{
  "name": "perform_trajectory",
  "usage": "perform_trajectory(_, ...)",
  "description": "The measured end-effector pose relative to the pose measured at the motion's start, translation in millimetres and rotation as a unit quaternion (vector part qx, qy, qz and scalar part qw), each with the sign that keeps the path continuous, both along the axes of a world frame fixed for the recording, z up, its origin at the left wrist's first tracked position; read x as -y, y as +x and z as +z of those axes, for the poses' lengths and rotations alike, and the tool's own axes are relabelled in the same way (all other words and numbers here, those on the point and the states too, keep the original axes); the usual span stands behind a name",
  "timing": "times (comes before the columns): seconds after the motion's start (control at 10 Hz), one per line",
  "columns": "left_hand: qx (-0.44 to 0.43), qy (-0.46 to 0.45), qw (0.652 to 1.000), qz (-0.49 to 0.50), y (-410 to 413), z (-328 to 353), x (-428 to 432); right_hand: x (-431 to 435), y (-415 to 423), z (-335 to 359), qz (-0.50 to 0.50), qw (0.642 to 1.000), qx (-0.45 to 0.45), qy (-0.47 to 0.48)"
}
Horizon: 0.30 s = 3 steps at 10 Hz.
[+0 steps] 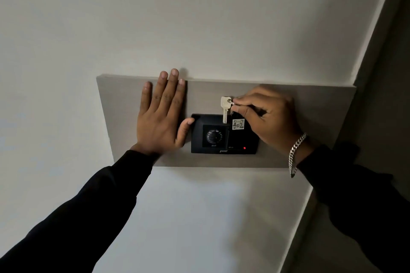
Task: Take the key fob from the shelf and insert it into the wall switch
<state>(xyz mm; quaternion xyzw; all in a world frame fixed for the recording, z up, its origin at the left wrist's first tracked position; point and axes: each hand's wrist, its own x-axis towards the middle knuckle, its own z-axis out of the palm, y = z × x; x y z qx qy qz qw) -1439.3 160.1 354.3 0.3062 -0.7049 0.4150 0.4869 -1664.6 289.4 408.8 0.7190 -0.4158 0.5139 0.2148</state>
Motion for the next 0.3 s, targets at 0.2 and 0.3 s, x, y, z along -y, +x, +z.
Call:
perform_trajectory(0.2, 0.008, 0.013, 1.0, 0.017, 4.0, -1.9, 0.1, -4.2, -0.1, -4.5, -0.002, 1.0, -0.006, -0.002)
perform_trajectory(0.3, 0.011, 0.05, 0.999, 0.013, 5.2, -3.5, -7.9, -10.9, 2.2, -7.4, -0.003, 1.0, -0.01, 0.013)
